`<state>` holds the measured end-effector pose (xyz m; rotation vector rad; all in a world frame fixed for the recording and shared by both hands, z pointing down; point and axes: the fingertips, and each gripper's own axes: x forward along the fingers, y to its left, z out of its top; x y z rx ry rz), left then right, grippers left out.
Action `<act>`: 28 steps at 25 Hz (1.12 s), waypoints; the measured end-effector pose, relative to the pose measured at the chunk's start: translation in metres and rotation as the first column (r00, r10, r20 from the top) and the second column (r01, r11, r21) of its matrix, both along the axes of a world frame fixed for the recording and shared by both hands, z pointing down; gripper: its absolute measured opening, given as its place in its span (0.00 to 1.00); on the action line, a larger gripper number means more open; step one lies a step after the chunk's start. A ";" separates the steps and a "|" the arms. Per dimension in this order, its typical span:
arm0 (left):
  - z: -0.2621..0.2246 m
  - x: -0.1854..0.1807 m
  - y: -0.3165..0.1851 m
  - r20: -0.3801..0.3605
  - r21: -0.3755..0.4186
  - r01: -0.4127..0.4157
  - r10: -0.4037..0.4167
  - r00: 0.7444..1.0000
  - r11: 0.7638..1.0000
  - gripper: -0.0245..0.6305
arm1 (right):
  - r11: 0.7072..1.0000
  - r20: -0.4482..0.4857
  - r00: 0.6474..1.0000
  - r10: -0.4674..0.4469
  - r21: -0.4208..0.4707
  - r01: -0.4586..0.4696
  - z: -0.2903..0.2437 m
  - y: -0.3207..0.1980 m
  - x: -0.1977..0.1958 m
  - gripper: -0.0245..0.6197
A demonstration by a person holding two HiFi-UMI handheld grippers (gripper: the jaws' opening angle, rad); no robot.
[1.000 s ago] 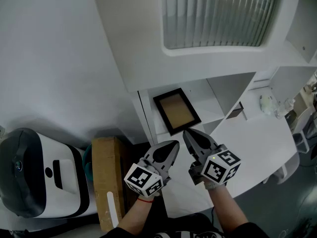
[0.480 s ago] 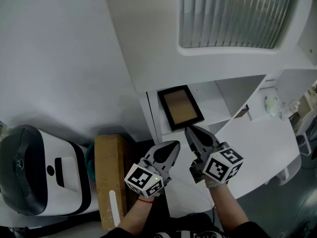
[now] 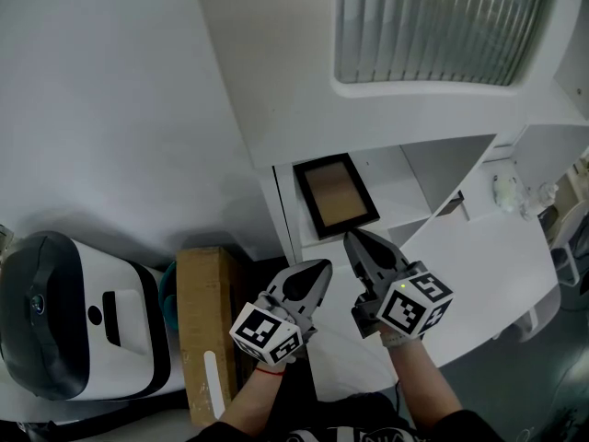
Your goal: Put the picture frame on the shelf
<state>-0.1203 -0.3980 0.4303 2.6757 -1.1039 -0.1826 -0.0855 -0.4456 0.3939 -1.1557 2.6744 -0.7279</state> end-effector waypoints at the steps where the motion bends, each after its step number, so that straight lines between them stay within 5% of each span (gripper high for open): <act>1: 0.001 0.000 0.000 -0.002 -0.004 0.002 -0.002 1.000 1.000 0.04 | 1.000 0.000 1.000 -0.001 -0.001 0.001 0.000 0.001 0.001 0.05; 28: 0.013 0.047 0.051 0.014 -0.032 0.024 -0.023 1.000 0.999 0.04 | 0.997 -0.113 0.991 -0.072 -0.038 0.068 0.043 0.082 0.049 0.05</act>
